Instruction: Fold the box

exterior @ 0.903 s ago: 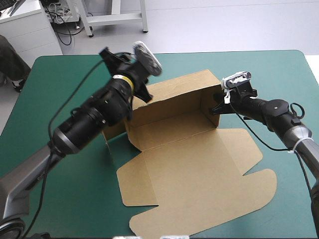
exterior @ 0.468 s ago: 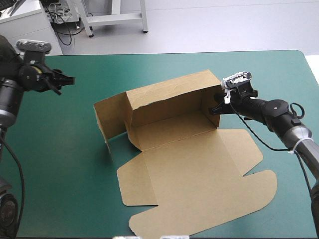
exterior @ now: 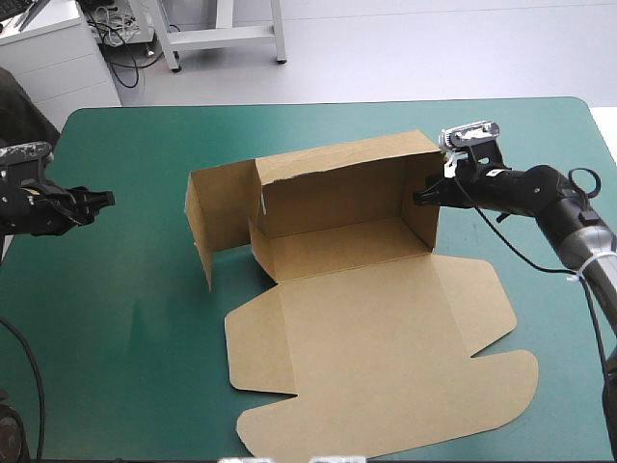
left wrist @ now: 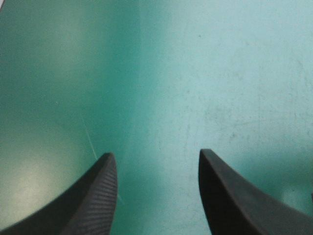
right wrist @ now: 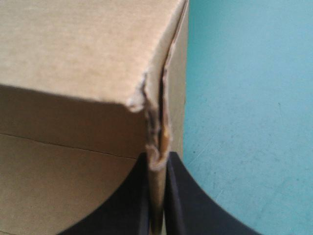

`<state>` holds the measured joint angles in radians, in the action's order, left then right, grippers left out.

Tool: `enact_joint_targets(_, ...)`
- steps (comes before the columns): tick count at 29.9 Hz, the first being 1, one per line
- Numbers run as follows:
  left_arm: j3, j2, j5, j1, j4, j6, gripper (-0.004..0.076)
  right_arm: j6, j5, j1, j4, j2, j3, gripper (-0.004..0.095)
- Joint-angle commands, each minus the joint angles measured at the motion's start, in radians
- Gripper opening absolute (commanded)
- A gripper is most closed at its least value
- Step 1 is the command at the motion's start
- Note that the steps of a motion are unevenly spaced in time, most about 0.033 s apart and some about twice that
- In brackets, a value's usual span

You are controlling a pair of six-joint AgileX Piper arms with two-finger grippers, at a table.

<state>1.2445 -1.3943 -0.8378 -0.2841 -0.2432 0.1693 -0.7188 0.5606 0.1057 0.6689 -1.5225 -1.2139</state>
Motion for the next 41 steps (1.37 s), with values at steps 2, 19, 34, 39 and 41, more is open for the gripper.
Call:
enact_joint_targets(2,-0.027,0.057,0.063,-0.001,-0.038,0.026,0.0368,0.257,0.137,-0.006,-0.141,0.040,-0.148,-0.0022)
enact_joint_targets(19,-0.042,0.063,0.039,-0.001,-0.038,0.044,0.0368,0.529,0.687,-0.004,-0.417,0.038,-0.338,-0.0021)
enact_joint_targets(34,-0.042,0.064,0.011,-0.001,-0.112,0.094,0.0338,0.547,0.489,-0.004,-0.427,-0.032,-0.343,0.0140)
enact_joint_targets(39,-0.042,0.064,0.005,-0.001,-0.112,0.100,0.0316,0.536,0.397,-0.004,-0.388,-0.082,-0.348,0.0509)
enact_joint_targets(41,-0.042,0.064,0.005,-0.001,-0.112,0.100,0.0314,0.512,0.343,-0.004,-0.349,-0.102,-0.348,0.0606)
